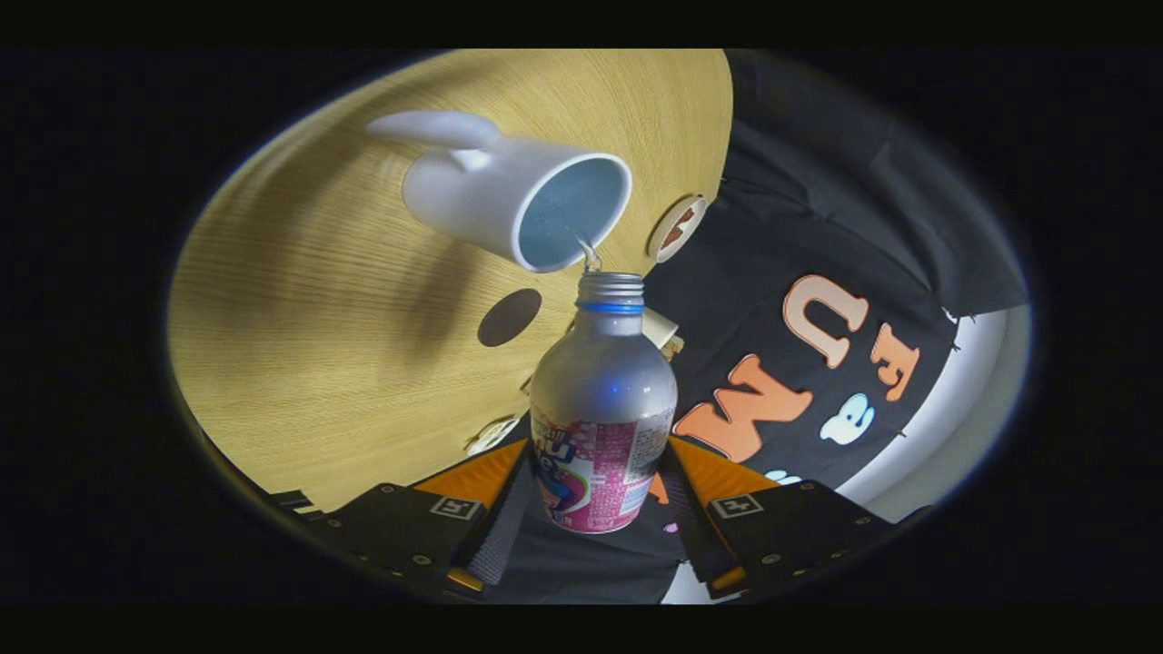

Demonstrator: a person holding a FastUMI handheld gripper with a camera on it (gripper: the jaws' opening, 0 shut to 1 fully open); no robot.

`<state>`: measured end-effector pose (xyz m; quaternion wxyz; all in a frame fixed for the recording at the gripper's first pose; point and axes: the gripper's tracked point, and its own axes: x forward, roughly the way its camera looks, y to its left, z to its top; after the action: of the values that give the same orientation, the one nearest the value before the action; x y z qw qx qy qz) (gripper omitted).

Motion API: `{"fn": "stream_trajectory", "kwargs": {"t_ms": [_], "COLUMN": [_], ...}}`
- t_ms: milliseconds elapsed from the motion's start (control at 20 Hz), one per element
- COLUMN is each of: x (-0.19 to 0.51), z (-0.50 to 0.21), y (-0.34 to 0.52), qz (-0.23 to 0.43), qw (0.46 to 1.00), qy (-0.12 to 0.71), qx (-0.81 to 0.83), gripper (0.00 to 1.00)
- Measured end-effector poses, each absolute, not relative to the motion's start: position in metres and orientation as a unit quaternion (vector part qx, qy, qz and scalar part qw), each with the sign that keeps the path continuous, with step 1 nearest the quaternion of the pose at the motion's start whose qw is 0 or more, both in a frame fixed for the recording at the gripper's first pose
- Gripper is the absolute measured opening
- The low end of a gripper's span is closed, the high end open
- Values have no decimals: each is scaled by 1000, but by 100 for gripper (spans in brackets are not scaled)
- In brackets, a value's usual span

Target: Take the bottle from table, then pour the juice into the cup, finally place the bottle on the coaster

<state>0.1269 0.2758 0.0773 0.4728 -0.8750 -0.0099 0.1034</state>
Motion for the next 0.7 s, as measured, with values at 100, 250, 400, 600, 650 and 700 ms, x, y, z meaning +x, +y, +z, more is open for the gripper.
{"fn": "stream_trajectory", "kwargs": {"t_ms": [100,250,400,600,650,700], "x": [127,126,125,126,126,126], "z": [80,79,83,82,82,81], "y": [275,275,277,277,276,276], "qz": [100,101,98,100,99,101], "qw": [465,461,456,457,458,459], "qy": [-12,-10,-14,-11,-10,-9], "qx": [-880,-882,-884,-884,-883,-883], "gripper": [76,76,77,77,76,77]}}
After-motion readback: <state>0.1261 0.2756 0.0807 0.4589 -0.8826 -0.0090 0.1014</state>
